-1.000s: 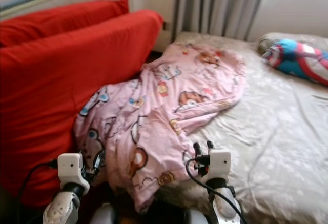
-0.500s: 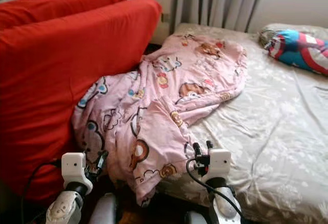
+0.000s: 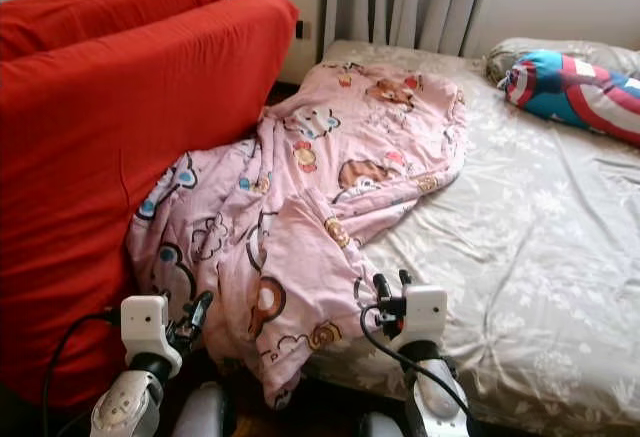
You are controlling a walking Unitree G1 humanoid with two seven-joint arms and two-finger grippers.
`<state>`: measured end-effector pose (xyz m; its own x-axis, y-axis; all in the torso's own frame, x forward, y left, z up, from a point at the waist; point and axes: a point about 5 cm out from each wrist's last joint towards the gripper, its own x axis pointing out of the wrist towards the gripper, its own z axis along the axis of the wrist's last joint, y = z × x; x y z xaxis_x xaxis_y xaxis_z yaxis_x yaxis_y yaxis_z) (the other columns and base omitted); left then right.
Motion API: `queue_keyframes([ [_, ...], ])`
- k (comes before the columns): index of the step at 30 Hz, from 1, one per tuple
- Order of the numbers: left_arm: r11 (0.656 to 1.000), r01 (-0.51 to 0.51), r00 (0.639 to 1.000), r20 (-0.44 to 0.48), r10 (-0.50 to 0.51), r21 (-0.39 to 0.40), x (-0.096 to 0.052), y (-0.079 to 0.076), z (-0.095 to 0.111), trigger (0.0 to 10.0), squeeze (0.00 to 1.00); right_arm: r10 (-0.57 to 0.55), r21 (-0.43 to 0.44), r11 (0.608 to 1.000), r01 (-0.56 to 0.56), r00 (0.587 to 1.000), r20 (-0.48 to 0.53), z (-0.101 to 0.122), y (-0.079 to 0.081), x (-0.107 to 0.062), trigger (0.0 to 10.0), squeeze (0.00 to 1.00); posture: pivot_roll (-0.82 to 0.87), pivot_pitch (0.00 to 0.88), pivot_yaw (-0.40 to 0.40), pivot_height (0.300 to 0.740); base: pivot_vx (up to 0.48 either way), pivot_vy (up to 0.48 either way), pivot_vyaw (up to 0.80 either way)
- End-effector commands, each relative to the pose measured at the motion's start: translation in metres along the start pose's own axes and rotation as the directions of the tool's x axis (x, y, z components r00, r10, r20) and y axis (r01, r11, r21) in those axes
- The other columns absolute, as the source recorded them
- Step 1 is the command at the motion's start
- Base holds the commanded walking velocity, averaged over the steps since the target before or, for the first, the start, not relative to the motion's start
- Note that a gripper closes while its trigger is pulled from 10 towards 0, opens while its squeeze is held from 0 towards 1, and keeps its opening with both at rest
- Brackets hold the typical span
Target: Clean up the room
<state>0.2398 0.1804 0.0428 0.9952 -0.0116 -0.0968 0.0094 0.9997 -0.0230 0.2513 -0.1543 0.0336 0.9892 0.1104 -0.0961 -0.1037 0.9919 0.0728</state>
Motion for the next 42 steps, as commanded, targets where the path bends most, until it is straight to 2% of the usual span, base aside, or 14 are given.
queue_keyframes([
  [1,1.000,0.013,1.000,0.001,-0.013,-0.004,0.001,-0.002,0.001,10.0,0.00,0.004,0.006,1.000,-0.004,1.000,-0.018,-0.003,0.000,0.000,10.0,0.00,-0.01,0.049,-0.051,0.633,0.274,0.000,0.00],
  [30,1.000,0.011,1.000,-0.001,-0.011,0.000,0.000,-0.001,0.001,10.0,0.00,-0.006,0.022,1.000,0.007,0.999,-0.051,-0.012,-0.003,0.003,10.0,0.00,-0.01,0.050,-0.049,0.633,0.289,0.000,0.00],
  [34,1.000,0.012,1.000,0.002,-0.012,-0.001,0.000,-0.001,0.001,10.0,0.00,-0.001,0.029,1.000,0.003,0.998,-0.060,-0.014,-0.002,0.005,10.0,0.00,-0.01,0.050,-0.049,0.633,0.000,0.000,0.00],
  [42,1.000,0.019,1.000,0.009,-0.019,0.002,0.000,-0.001,0.004,10.0,0.00,-0.015,0.104,0.994,0.027,0.993,-0.114,-0.020,-0.005,0.014,10.0,0.00,0.00,0.064,-0.045,0.633,0.000,0.000,0.00],
])
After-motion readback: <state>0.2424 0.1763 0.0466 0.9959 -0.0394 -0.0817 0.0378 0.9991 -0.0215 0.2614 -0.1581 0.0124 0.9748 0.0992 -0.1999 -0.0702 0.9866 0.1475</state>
